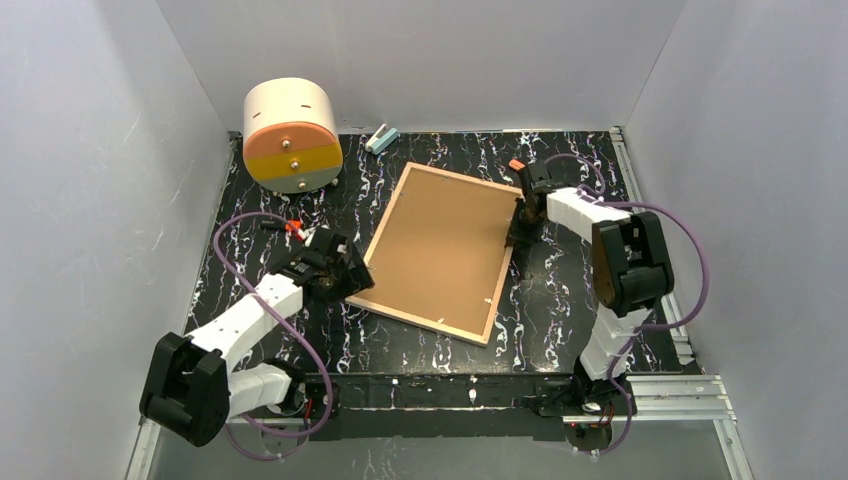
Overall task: Put the photo into the frame
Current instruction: Adjust the photo frame at the center of the board.
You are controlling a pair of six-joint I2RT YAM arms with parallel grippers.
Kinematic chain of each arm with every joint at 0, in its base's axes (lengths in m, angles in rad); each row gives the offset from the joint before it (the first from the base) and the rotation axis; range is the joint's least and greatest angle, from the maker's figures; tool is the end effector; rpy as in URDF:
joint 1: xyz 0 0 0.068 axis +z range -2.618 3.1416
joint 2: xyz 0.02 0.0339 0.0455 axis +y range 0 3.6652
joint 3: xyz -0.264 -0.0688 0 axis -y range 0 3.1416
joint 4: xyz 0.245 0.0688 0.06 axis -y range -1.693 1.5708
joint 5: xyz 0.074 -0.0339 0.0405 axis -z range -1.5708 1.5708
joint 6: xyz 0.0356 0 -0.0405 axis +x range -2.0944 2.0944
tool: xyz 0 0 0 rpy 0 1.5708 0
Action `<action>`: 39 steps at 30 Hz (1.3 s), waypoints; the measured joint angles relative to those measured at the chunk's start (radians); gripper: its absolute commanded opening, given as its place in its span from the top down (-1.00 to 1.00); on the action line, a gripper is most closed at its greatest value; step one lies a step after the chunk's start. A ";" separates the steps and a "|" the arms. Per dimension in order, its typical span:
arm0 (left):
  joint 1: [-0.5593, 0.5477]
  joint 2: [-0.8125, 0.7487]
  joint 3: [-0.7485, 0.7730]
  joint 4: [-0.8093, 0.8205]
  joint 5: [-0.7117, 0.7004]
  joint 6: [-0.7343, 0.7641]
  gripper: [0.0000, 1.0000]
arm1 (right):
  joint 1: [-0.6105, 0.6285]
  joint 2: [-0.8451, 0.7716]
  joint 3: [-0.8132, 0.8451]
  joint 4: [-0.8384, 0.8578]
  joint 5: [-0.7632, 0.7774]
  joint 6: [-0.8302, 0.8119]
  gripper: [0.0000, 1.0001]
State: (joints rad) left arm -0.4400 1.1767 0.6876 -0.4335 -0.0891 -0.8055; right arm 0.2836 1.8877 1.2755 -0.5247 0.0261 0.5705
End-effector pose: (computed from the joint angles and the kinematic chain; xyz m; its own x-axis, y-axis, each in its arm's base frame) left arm 0.2087 -0.0948 0.2079 -0.7706 -0.4312 -0.4694 -0.2599 0.8850 -0.3863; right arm 0.3683 0.1064 0.1732 -0.8785 0.3063 -0.3666 0.2439 0.9474 0.2071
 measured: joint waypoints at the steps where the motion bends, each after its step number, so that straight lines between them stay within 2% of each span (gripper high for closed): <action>1: 0.000 -0.010 -0.011 -0.005 0.000 -0.010 -0.74 | 0.002 -0.027 -0.034 -0.004 0.000 0.016 0.87; 7: 0.000 -0.087 -0.137 -0.011 0.031 -0.100 -0.75 | 0.032 -0.203 -0.248 -0.029 -0.010 0.165 0.90; 10: 0.001 -0.106 -0.183 0.024 0.068 -0.141 -0.69 | 0.062 -0.314 -0.372 -0.043 -0.027 0.270 0.90; 17: 0.010 -0.065 -0.206 0.168 0.128 -0.168 -0.16 | 0.090 -0.511 -0.569 -0.052 -0.097 0.420 0.86; 22: 0.029 0.123 -0.090 0.197 0.114 -0.106 0.07 | 0.083 -0.540 -0.599 -0.025 -0.112 0.426 0.85; 31: 0.073 0.455 0.223 0.187 0.031 0.055 0.11 | 0.065 -0.490 -0.592 0.091 -0.195 0.373 0.80; 35: 0.082 0.496 0.267 0.187 0.019 0.092 0.07 | 0.066 -0.478 -0.584 0.103 -0.204 0.362 0.80; 39: 0.081 0.495 0.266 0.190 0.017 0.104 -0.07 | 0.067 -0.478 -0.584 0.101 -0.198 0.361 0.80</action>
State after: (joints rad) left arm -0.3588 1.6714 0.9539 -0.2432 -0.0719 -0.7017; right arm 0.3504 1.4094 0.6918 -0.4232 -0.1722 0.9318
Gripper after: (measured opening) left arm 0.487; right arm 0.252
